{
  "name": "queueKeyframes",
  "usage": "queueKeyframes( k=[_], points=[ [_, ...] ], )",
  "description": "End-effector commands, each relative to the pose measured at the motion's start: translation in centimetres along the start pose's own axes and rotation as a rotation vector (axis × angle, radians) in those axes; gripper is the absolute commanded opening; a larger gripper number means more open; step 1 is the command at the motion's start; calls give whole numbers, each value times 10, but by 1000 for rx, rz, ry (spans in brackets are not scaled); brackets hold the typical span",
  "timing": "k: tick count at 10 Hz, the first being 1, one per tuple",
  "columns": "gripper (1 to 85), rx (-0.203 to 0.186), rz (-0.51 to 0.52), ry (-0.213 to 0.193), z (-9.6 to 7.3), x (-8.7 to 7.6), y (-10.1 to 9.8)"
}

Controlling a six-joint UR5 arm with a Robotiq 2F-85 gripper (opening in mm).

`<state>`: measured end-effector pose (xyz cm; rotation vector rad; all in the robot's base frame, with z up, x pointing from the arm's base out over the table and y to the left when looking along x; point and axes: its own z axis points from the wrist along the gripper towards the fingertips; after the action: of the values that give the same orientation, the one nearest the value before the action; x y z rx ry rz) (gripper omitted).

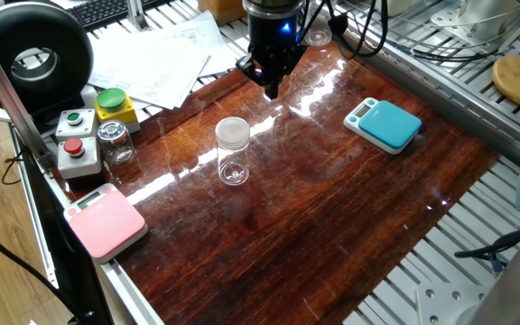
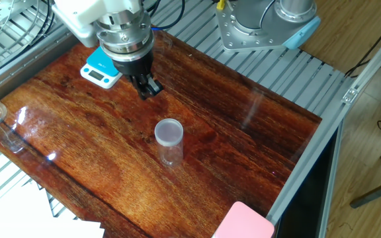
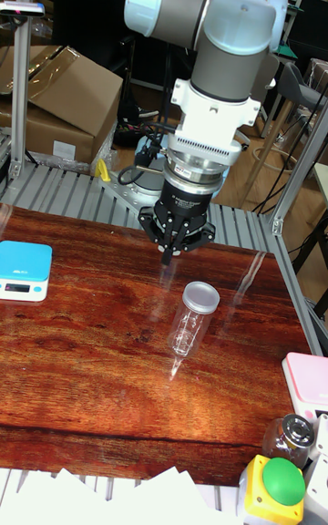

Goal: Place the block on the scale

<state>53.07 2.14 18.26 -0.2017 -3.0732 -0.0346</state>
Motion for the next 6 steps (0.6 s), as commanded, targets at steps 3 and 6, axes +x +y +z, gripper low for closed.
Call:
queueKeyframes(
  k=[3,6],
  points=[
    [10,-29,-20,-27,-1,-7,6],
    [10,14,-30,-35,-1,-9,-5]
  ],
)
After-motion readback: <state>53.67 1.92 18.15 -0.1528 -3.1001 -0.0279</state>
